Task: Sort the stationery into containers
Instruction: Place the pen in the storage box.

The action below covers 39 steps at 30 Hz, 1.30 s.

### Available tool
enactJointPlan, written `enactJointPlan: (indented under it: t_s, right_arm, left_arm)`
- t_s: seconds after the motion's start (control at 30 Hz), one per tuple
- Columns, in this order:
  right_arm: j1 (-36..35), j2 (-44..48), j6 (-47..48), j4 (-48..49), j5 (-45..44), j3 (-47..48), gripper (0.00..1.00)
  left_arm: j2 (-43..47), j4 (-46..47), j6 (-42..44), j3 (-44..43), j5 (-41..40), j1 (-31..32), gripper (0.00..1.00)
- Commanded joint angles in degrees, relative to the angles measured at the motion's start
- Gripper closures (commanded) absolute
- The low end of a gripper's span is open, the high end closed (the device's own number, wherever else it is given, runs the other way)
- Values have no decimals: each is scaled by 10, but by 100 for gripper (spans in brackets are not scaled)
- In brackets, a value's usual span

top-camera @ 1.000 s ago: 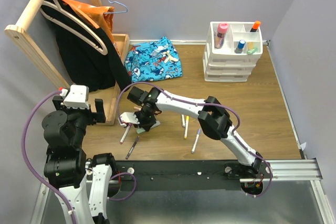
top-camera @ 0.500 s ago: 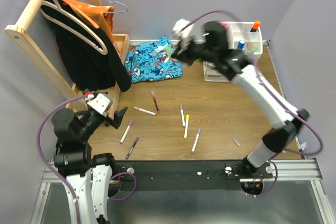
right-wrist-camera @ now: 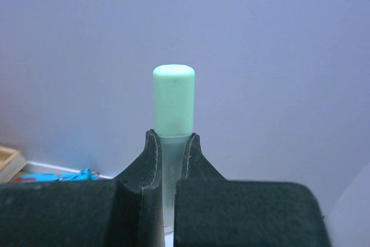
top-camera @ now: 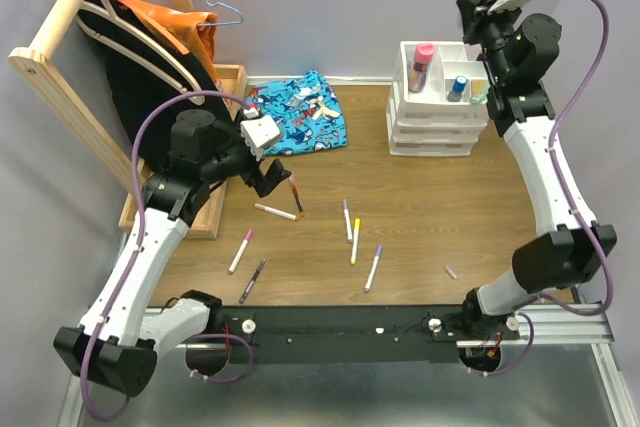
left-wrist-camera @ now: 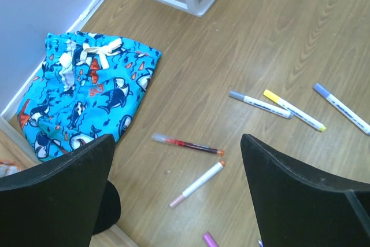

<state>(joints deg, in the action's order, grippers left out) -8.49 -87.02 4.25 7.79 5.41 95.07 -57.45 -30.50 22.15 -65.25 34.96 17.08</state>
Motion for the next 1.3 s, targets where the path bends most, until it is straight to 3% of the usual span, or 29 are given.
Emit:
enactJointPlan:
  t_s: [0.0,0.33,0.83,1.27]
  right_arm:
    - [62,-67,-61,42,-30,45,99]
    - [142,-176,-97,-8,-13,119,99]
    - [149,-274,-128,17,15,152,99]
    - [149,-262,-132,37,6,170,99]
  left_arm:
    - [-41,68,-14,-16,-44,30,1]
    - [-80,112,-55,-9,-45,57,1]
    - [-102,117,-62,-8,-68,60,1]
    - [-130,128,-62,-27,-72,61,1]
